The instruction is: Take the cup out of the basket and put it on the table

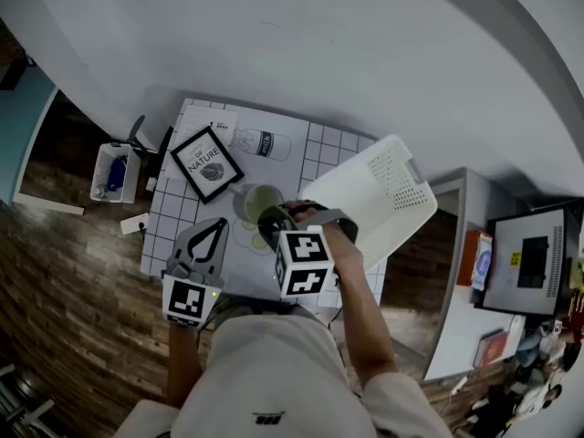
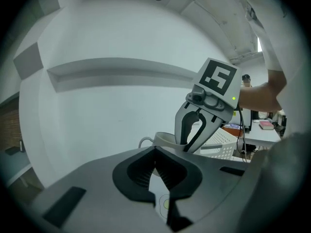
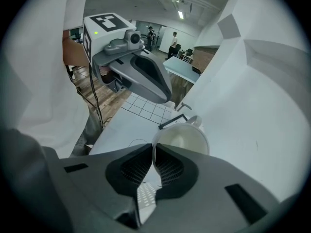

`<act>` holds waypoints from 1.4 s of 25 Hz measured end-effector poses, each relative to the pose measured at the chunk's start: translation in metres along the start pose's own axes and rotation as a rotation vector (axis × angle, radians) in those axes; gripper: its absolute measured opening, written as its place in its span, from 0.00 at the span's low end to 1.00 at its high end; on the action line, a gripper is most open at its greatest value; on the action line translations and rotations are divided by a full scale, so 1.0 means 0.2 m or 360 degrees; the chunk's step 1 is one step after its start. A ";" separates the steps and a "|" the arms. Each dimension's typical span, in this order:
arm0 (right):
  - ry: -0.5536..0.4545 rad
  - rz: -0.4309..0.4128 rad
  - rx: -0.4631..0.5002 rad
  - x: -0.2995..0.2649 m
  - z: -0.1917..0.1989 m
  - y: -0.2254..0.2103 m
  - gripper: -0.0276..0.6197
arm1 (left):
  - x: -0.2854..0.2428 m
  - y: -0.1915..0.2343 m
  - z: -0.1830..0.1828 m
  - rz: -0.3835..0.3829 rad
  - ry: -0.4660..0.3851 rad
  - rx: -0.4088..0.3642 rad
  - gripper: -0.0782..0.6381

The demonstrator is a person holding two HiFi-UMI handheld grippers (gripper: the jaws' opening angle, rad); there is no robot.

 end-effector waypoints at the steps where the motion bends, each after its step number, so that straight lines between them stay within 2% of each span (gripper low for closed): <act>1: -0.0003 -0.0019 0.0004 -0.02 -0.01 0.01 0.09 | 0.02 0.01 0.02 -0.0020 0.0012 0.0005 0.12; 6: -0.0029 -0.0094 0.0048 -0.14 -0.05 0.02 0.09 | 0.09 0.05 0.11 -0.0115 0.0062 0.0044 0.12; 13: 0.0014 -0.0253 0.0056 -0.33 -0.06 0.07 0.09 | 0.18 0.08 0.20 -0.0207 0.0122 0.0078 0.12; 21: 0.0032 -0.0330 0.0107 -0.53 -0.10 0.09 0.09 | 0.27 0.11 0.29 -0.0307 0.0223 0.0147 0.12; 35: 0.0117 -0.0434 0.0091 -0.84 -0.05 0.21 0.09 | 0.37 0.14 0.40 -0.0360 0.0263 0.0244 0.12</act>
Point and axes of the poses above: the fingertips, and each gripper's own axes: x backward along the fingers, y to its left, z out of its underside, the point moved 10 cm from there along x, backward along the fingers, and after that the axes turned 11 degrees about -y, right-handed, at the moved point
